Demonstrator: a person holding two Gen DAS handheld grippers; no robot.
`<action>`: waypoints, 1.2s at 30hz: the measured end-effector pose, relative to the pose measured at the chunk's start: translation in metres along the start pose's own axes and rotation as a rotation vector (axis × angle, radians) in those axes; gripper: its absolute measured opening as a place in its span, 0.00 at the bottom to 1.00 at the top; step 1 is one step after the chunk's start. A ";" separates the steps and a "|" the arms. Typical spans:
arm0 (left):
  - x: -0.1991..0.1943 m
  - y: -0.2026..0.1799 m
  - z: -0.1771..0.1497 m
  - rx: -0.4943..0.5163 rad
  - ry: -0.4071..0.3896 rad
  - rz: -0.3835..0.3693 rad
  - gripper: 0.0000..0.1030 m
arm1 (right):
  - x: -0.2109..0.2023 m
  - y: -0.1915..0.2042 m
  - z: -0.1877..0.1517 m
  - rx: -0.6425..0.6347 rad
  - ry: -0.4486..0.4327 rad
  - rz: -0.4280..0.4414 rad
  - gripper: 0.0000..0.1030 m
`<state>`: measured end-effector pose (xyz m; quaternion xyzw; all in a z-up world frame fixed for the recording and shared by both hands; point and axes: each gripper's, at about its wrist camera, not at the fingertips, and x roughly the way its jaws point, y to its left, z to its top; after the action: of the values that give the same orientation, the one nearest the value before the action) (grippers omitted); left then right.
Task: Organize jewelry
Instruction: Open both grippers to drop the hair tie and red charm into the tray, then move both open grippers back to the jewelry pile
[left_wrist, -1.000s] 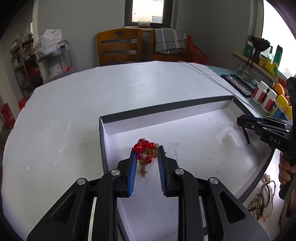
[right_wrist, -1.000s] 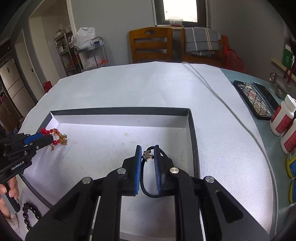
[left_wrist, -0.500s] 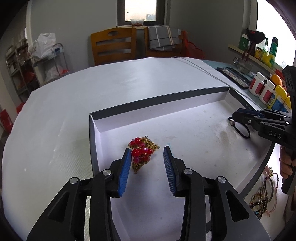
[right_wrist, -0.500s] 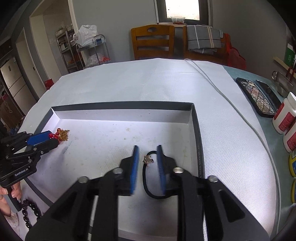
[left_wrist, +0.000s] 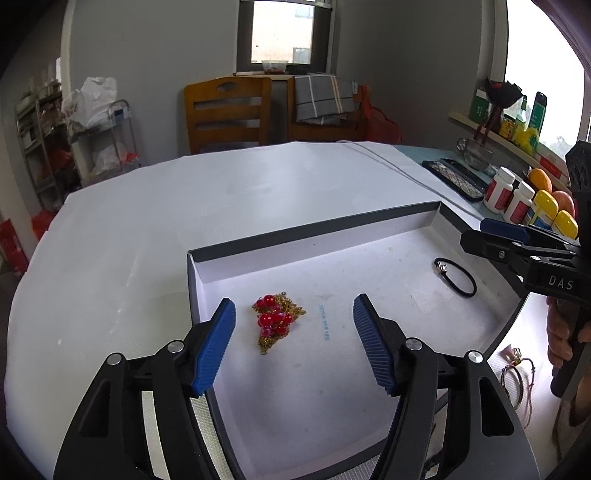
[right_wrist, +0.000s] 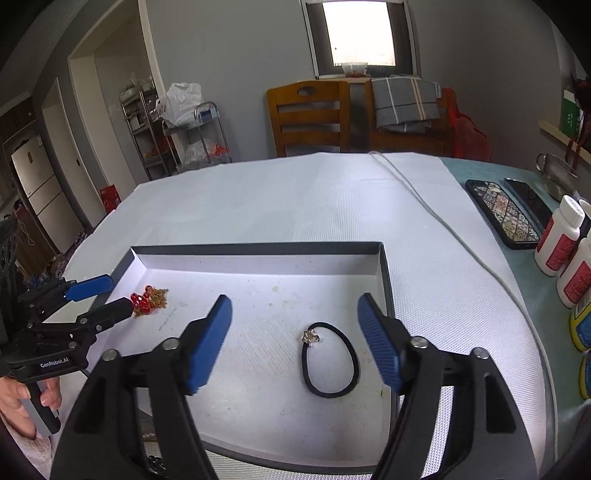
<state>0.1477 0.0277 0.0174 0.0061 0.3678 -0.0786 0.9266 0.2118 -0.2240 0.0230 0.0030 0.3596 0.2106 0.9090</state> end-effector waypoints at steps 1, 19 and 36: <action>-0.001 -0.001 0.000 0.000 -0.004 0.001 0.71 | -0.003 0.001 0.001 -0.001 -0.007 0.004 0.75; -0.088 -0.014 -0.010 0.098 -0.077 0.081 0.91 | -0.086 0.002 0.004 0.011 -0.135 -0.072 0.95; -0.101 -0.022 -0.106 0.139 0.074 0.018 0.92 | -0.116 0.015 -0.090 -0.085 -0.013 -0.057 0.95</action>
<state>-0.0004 0.0274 0.0097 0.0766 0.3955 -0.0954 0.9103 0.0714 -0.2688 0.0348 -0.0444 0.3446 0.1999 0.9161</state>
